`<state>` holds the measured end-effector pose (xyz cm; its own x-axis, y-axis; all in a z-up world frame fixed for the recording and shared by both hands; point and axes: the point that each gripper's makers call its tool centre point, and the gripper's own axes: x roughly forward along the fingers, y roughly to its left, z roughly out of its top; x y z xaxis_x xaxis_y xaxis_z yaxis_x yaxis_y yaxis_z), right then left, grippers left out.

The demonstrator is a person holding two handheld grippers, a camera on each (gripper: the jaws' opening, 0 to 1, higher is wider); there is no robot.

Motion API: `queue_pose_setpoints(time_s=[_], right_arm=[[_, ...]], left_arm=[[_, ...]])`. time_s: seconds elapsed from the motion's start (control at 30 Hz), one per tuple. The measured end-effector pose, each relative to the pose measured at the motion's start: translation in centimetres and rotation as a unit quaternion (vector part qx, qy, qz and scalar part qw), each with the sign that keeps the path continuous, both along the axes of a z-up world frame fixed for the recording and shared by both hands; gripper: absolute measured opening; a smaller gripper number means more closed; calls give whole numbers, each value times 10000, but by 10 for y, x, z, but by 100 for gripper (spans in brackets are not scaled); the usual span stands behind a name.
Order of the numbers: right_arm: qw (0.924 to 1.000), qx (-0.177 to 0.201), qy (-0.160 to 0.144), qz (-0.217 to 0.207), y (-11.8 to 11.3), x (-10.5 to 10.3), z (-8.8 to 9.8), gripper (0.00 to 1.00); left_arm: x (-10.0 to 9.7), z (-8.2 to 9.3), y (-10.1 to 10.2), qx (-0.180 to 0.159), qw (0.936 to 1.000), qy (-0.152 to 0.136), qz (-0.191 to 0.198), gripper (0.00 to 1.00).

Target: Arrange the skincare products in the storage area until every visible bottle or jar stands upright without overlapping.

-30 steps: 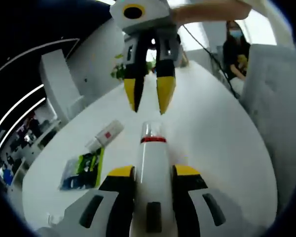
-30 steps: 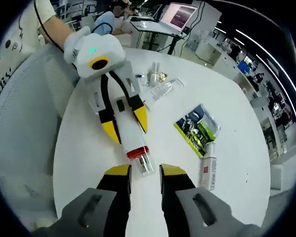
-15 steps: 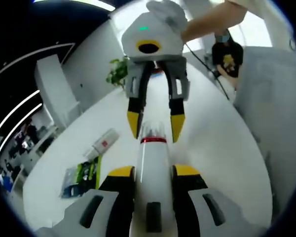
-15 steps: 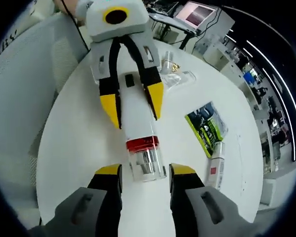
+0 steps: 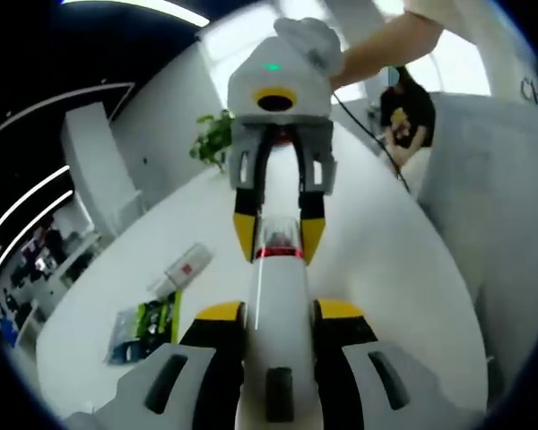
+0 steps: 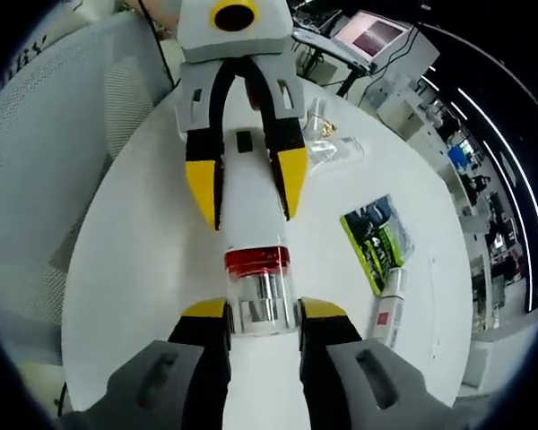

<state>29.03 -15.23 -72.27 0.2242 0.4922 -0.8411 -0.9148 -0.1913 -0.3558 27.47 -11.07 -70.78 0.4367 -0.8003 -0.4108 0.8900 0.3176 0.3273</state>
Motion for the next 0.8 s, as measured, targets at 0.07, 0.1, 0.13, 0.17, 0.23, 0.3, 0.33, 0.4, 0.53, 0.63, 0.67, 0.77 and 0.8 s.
queue_pose_setpoints(time_s=[0.07, 0.1, 0.13, 0.17, 0.23, 0.3, 0.33, 0.4, 0.53, 0.63, 0.67, 0.77, 0.8], right_arm=[[10000, -26, -2, 18, 0, -2, 6, 28], [10000, -38, 9, 12, 1, -3, 11, 28], [10000, -48, -2, 23, 0, -3, 14, 28], [10000, -53, -16, 41, 1, -4, 18, 28], [9999, -45, -47, 91, 2, -5, 28, 28], [9998, 22, -86, 166, 6, -8, 42, 28], [9998, 58, -99, 183, 7, -9, 48, 28], [9996, 121, -111, 233, 12, -12, 59, 28], [9990, 191, -176, 371, 22, -21, 75, 27], [9984, 290, -174, 455, 29, -22, 83, 27], [9982, 297, -183, 478, 31, -24, 85, 27], [9977, 334, -210, 559, 37, -28, 92, 27], [9974, 350, -216, 586, 40, -29, 95, 27]], left_arm=[[0, 0, 0, 8, 10000, -7, -19, 28], [0, 0, 0, 4, 10000, -13, -24, 28], [0, 2, -1, -16, 10000, -21, -20, 28], [0, 3, -2, -31, 10000, -30, -17, 28], [1, 5, -2, -56, 10000, -52, -9, 28], [3, 8, -2, -86, 9999, -89, 11, 28], [4, 9, -2, -101, 9999, -99, 25, 28], [6, 12, -2, -135, 9998, -121, 45, 28], [7, 15, -2, -159, 9997, -168, 71, 28], [8, 17, -2, -196, 9996, -168, 99, 28], [8, 18, -2, -202, 9996, -173, 109, 28], [10, 19, -1, -222, 9995, -176, 142, 28], [11, 20, -1, -242, 9994, -185, 153, 28]])
